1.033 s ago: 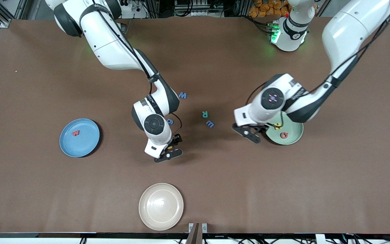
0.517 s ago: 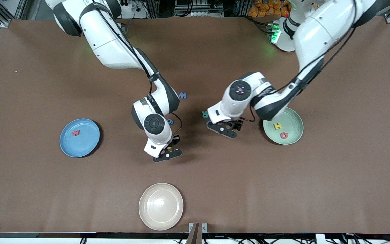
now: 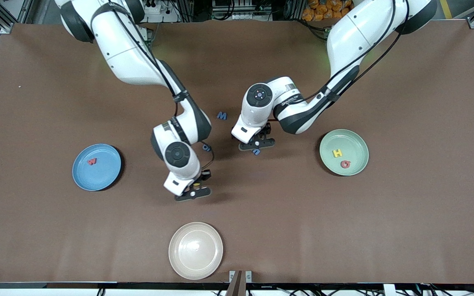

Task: Sort upper and lower case letters into plates
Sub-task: 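Grasp the teal R with the left gripper while the right gripper places the u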

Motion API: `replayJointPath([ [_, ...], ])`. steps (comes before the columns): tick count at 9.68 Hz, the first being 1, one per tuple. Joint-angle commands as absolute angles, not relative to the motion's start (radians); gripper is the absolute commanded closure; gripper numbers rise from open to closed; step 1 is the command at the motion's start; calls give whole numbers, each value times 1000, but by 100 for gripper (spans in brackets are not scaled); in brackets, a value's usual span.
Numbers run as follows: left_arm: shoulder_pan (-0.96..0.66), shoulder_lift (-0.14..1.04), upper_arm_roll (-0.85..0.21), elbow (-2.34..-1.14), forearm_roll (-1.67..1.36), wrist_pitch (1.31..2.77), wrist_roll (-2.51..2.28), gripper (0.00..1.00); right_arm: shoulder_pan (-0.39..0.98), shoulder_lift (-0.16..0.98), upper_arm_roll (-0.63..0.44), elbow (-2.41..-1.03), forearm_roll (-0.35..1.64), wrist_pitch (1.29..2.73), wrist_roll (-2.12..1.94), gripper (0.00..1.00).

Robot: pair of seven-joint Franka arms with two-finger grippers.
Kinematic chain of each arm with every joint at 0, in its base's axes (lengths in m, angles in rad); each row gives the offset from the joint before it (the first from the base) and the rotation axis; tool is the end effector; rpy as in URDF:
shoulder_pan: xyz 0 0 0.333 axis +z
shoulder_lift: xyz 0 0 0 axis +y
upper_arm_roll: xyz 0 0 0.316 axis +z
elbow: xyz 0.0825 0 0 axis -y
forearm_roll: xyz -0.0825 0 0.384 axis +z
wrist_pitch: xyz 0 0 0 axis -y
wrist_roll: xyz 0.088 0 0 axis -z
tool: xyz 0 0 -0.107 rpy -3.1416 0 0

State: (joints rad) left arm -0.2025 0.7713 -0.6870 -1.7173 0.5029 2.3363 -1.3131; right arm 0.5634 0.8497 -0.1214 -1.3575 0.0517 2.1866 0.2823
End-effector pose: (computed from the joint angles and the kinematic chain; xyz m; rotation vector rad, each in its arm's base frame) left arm 0.4674 -0.4838 0.2221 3.0240 0.3505 -0.0793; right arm 0.6560 0.3337 0.2121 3.0791 0.2620 0.0061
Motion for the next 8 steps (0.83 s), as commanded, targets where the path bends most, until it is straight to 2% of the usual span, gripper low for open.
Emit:
replayJointPath([
  [1, -279, 796, -597, -1698, 506, 2376, -1384, 7, 511, 705, -159, -1475, 49, 2151, 256, 100],
  [3, -337, 801, -536, -1704, 569, 2378, -1387, 22, 399, 579, -160, -1615, 49, 2161, 148, 100],
  [5, -337, 808, -531, -1703, 584, 2379, -1393, 27, 303, 481, -161, -1771, 48, 2210, 44, 100],
  [8, -341, 808, -532, -1700, 577, 2379, -1419, 28, 218, 388, -175, -1997, 35, 2359, -38, 100],
])
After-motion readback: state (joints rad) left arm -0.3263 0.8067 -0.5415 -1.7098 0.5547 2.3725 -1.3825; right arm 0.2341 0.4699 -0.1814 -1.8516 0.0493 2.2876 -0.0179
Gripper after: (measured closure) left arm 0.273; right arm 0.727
